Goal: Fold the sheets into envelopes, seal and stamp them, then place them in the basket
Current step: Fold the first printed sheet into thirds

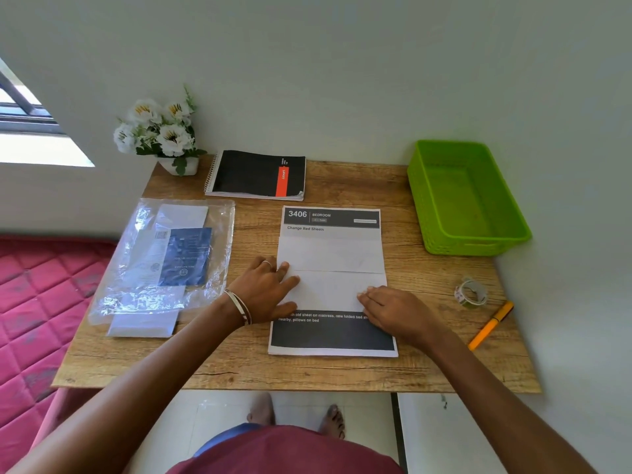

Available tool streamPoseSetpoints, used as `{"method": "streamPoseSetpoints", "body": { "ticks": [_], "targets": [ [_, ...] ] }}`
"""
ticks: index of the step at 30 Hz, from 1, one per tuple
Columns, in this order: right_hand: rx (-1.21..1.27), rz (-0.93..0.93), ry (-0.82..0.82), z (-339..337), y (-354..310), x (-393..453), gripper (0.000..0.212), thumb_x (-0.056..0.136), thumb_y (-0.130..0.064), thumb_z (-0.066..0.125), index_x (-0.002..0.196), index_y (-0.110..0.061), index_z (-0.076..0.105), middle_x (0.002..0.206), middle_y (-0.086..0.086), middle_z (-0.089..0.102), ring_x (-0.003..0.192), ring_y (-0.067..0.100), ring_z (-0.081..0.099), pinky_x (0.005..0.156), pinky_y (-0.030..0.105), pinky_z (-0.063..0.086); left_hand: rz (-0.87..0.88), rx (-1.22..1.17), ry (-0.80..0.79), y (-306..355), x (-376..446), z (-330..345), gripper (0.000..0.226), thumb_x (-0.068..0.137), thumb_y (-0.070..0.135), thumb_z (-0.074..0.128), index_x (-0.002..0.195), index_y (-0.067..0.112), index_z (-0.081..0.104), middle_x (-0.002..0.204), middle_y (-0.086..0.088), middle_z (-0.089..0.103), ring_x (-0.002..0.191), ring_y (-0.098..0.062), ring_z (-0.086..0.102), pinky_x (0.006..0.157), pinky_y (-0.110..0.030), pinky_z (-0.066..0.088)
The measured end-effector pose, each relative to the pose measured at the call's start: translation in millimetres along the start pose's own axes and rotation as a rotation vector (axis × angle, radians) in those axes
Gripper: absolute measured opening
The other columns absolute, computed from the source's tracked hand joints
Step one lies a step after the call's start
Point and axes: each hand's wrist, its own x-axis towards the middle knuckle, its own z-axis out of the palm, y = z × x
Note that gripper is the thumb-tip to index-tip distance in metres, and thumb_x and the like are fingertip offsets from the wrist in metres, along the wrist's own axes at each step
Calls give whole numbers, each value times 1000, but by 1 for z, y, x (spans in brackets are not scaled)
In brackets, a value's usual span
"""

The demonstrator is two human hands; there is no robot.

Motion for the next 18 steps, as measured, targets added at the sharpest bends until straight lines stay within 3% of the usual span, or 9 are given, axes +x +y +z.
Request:
{"method": "streamPoseSetpoints", "body": {
  "ticks": [3, 7, 11, 14, 18],
  "targets": [
    [-56, -41, 41, 4, -2, 0, 58, 55, -11, 91, 107, 2, 68, 94, 17, 73, 86, 29, 72, 65, 34, 60, -32, -41, -55, 0, 0, 0, 75, 84, 70, 22, 141, 20, 30, 147, -15, 33, 129, -37, 34, 107, -48, 24],
    [-82, -47, 126, 4, -6, 2, 53, 57, -5, 87, 106, 3, 68, 88, 16, 72, 80, 29, 70, 62, 34, 57, -45, -46, -36, -1, -3, 1, 98, 67, 83, 9, 140, 21, 31, 145, -13, 36, 129, -35, 33, 108, -46, 24],
    [-3, 25, 201, 3, -5, 11, 31, 76, -9, 72, 105, 1, 68, 79, 10, 69, 68, 24, 64, 58, 33, 52, -76, -138, -12, -2, -3, 5, 86, 74, 78, 27, 140, 24, 33, 145, -9, 39, 130, -31, 34, 111, -46, 22],
    [137, 181, 235, -3, -5, 20, 30, 85, -17, 49, 102, -5, 71, 78, 6, 68, 69, 23, 62, 64, 35, 50, -167, -331, 112, -4, 0, 10, 77, 74, 72, 24, 132, 27, 47, 134, -4, 54, 118, -28, 47, 102, -42, 32],
    [428, 492, 364, -10, -3, 28, 31, 87, -17, 45, 102, -6, 71, 89, 5, 72, 79, 21, 65, 74, 38, 53, -296, -540, 249, -6, 3, 10, 49, 83, 55, 34, 117, 31, 59, 99, -1, 69, 100, -23, 53, 85, -38, 39]
  ]
}}
